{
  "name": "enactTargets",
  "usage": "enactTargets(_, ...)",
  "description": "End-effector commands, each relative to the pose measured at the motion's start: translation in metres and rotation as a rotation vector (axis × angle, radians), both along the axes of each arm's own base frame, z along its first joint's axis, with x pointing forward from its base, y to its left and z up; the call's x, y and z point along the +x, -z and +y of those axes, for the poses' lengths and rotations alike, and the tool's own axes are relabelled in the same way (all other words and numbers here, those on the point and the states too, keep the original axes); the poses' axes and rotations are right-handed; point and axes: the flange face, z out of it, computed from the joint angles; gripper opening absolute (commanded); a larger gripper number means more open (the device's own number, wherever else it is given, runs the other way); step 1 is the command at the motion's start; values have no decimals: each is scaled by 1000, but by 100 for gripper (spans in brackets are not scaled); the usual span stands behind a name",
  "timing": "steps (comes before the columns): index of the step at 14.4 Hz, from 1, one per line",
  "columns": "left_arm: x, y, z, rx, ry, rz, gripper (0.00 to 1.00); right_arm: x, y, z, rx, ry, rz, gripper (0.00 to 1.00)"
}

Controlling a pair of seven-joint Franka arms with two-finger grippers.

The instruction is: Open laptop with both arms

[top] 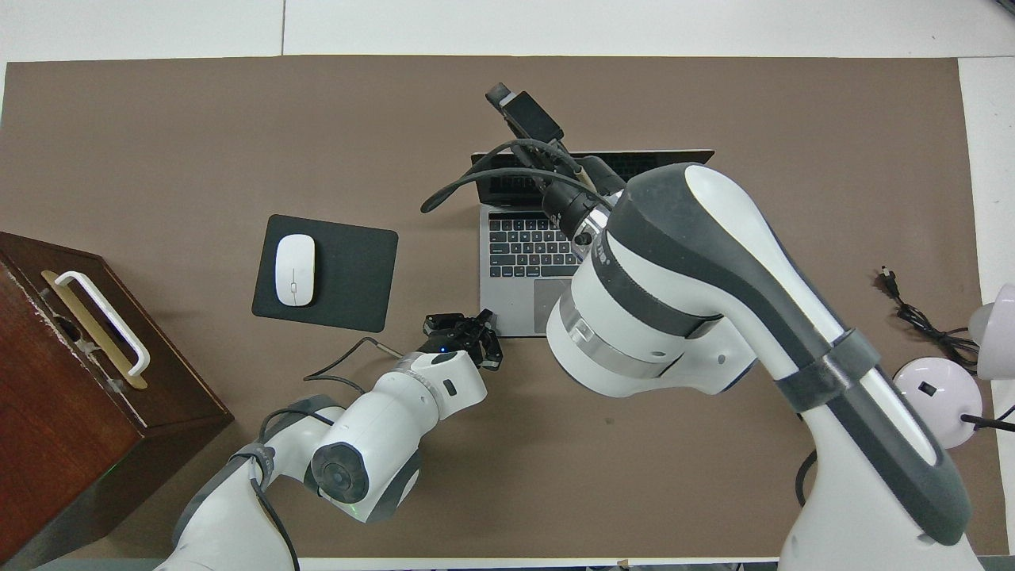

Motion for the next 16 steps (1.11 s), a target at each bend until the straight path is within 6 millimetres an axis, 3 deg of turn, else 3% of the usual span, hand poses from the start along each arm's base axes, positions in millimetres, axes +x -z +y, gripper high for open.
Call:
enactTargets(1, 10, 13, 0, 5, -24, 6, 0, 18, -21, 4, 3, 25, -28, 100)
enactTargets(4, 11, 10, 2, -5, -48, 9, 0, 18, -37, 2, 8, 31, -46, 100)
enactTargets(9, 7, 1, -5, -25, -62, 8, 0, 23, -32, -10, -120, 1, -97, 100)
enactTargets(12, -1, -6, -12, -54, -101, 21, 0, 34, -26, -30, -214, -64, -138, 100)
enactTargets(16, -2, -14, -13, -76, -133, 23, 0, 56, -21, -74, -282, -152, -163, 100)
